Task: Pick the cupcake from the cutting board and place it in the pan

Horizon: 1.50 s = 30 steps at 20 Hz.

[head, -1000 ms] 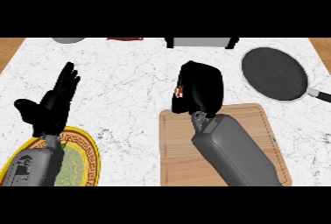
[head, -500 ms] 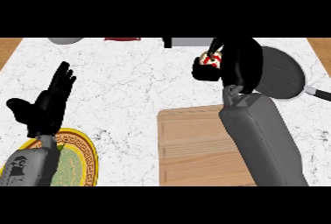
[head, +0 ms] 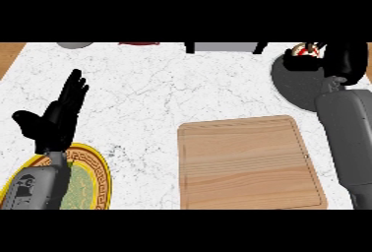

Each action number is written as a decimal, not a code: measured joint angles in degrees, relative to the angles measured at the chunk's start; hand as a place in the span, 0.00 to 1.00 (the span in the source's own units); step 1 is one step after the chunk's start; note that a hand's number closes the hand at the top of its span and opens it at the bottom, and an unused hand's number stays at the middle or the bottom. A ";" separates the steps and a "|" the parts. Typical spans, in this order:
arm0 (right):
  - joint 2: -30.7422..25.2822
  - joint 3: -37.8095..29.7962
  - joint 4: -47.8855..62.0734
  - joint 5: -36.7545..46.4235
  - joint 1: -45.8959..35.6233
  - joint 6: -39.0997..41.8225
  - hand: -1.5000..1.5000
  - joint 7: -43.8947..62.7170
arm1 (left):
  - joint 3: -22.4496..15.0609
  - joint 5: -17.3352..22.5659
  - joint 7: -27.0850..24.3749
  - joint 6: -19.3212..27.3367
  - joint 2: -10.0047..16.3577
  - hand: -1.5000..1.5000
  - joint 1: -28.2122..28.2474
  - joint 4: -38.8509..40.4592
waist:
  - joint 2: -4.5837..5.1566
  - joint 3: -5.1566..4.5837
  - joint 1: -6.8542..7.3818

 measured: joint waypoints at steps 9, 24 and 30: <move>-10.24 -7.53 26.04 0.58 -3.37 -10.28 1.00 -16.41 | -0.22 0.52 0.65 -0.95 0.20 0.50 -1.10 -0.99 | 0.67 0.09 1.60; -13.09 -20.37 50.29 -11.49 -8.05 -4.84 0.00 -33.38 | -1.72 -0.35 0.35 -0.83 -1.07 0.50 -2.32 -0.25 | 1.64 0.37 3.46; -13.24 -23.93 52.40 -15.10 -6.82 -4.25 0.00 -41.73 | -0.98 -0.22 -0.67 -1.20 -0.49 0.50 -1.94 0.74 | 1.54 0.35 3.20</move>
